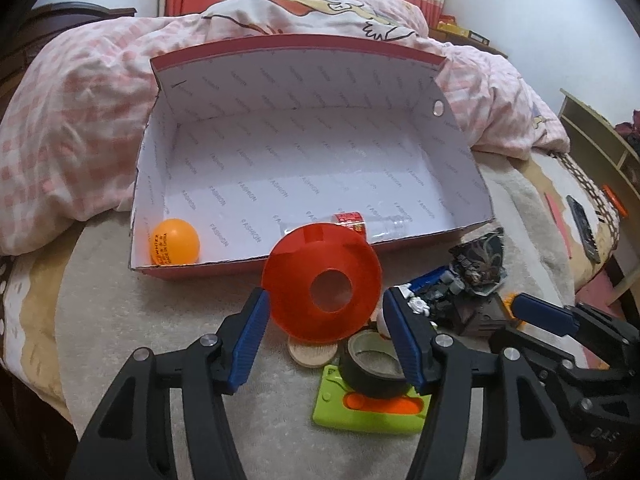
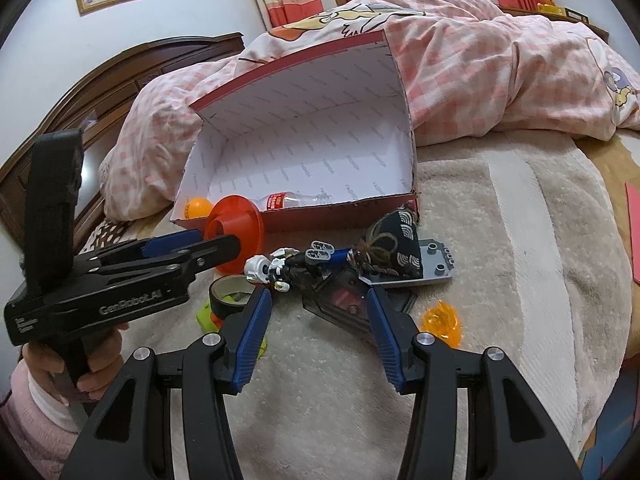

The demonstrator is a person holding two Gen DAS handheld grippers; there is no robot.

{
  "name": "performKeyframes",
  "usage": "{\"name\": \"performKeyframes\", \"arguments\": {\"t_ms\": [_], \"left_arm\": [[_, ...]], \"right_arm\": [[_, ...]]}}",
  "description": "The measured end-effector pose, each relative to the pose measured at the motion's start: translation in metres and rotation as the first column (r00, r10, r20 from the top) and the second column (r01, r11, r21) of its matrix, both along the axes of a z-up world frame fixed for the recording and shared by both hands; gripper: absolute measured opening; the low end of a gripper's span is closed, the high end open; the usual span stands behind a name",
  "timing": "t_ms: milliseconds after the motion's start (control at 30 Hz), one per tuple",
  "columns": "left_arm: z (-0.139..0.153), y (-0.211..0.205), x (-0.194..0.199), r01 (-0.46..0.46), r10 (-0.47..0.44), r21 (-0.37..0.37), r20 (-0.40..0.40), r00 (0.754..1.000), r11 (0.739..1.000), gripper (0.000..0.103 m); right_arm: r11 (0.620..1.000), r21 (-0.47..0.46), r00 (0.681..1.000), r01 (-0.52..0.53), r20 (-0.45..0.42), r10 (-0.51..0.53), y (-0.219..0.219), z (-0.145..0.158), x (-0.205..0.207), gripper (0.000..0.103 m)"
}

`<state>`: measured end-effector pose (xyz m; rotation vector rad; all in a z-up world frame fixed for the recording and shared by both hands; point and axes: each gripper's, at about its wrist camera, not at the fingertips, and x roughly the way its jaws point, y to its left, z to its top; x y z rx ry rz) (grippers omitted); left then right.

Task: Organize objects
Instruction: 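Lower the left tool onto the red funnel and close on it, then lift the red funnel with the left tool while the right tool approaches the dark patterned piece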

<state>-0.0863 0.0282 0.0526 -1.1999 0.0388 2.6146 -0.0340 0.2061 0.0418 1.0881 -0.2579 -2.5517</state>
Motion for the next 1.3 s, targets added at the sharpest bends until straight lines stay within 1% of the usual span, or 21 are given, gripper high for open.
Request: {"name": "performKeyframes", "arguments": {"t_ms": [167,367,533,567,600,633,700,767,833,900,1033,1167,1200,1233,1267,1300], "left_arm": [[-0.004,0.001,-0.006,-0.02,0.02,-0.003,-0.006,1.0,1.0,0.06],[-0.006,0.004,-0.01,-0.023,0.023,-0.012,-0.024,0.999,1.0,0.06],[-0.008,0.007,-0.01,-0.018,0.017,-0.034,-0.04,0.999,0.999,0.06],[-0.007,0.006,-0.009,-0.015,0.013,-0.035,-0.046,0.999,0.999,0.057],[-0.007,0.006,-0.009,-0.013,0.012,-0.033,-0.051,0.999,0.999,0.05],[-0.006,0.005,-0.008,-0.011,0.009,-0.032,-0.054,0.999,0.999,0.046],[-0.005,0.004,-0.007,-0.005,0.004,-0.027,-0.056,0.998,1.0,0.045],[-0.004,0.004,-0.005,0.001,-0.003,-0.029,-0.064,0.998,1.0,0.04],[-0.001,0.005,-0.002,0.007,-0.01,-0.036,-0.083,0.997,0.999,0.024],[0.001,0.006,0.0,0.012,-0.016,-0.047,-0.094,0.995,0.999,0.016],[-0.001,0.008,0.001,0.033,-0.036,-0.042,-0.08,0.996,0.999,0.016],[0.001,0.011,0.008,0.077,-0.078,-0.014,-0.068,0.995,0.997,0.019],[0.002,0.012,0.01,0.087,-0.087,-0.01,-0.064,0.994,0.996,0.025],[0.003,0.013,0.012,0.093,-0.094,-0.008,-0.061,0.994,0.996,0.035],[0.004,0.015,0.014,0.094,-0.095,-0.009,-0.069,0.993,0.996,0.04],[0.005,0.015,0.016,0.09,-0.091,-0.015,-0.081,0.993,0.996,0.049]], "right_arm": [[1.0,0.002,1.0,-0.01,0.001,0.01,0.0,-0.002,0.0,0.051],[1.0,0.008,1.0,-0.02,-0.001,0.02,-0.003,-0.004,0.0,0.051],[1.0,0.009,1.0,-0.021,-0.001,0.021,-0.002,-0.004,0.0,0.051],[1.0,0.01,1.0,-0.022,-0.001,0.022,-0.003,-0.004,-0.001,0.051],[1.0,0.01,1.0,-0.022,-0.001,0.022,-0.003,-0.004,0.0,0.051],[1.0,0.011,1.0,-0.022,-0.001,0.022,-0.003,-0.004,-0.001,0.051],[1.0,0.012,1.0,-0.022,-0.001,0.022,-0.003,-0.005,-0.001,0.051],[1.0,0.013,1.0,-0.022,-0.001,0.022,-0.003,-0.005,-0.001,0.051],[1.0,0.015,1.0,-0.023,-0.001,0.023,-0.004,-0.005,-0.001,0.051],[1.0,0.018,1.0,-0.023,0.0,0.023,-0.004,-0.005,-0.001,0.051],[0.999,0.025,1.0,-0.025,-0.003,0.025,-0.005,-0.004,0.001,0.051],[0.999,0.033,0.999,-0.03,-0.009,0.031,-0.005,-0.003,0.002,0.051],[0.999,0.033,0.999,-0.031,-0.009,0.031,-0.005,-0.003,0.002,0.051],[0.999,0.032,0.999,-0.031,-0.009,0.031,-0.005,-0.003,0.002,0.051],[0.999,0.031,0.999,-0.031,-0.009,0.032,-0.005,-0.003,0.002,0.051],[0.999,0.03,0.999,-0.032,-0.009,0.032,-0.005,-0.003,0.002,0.051]]}}
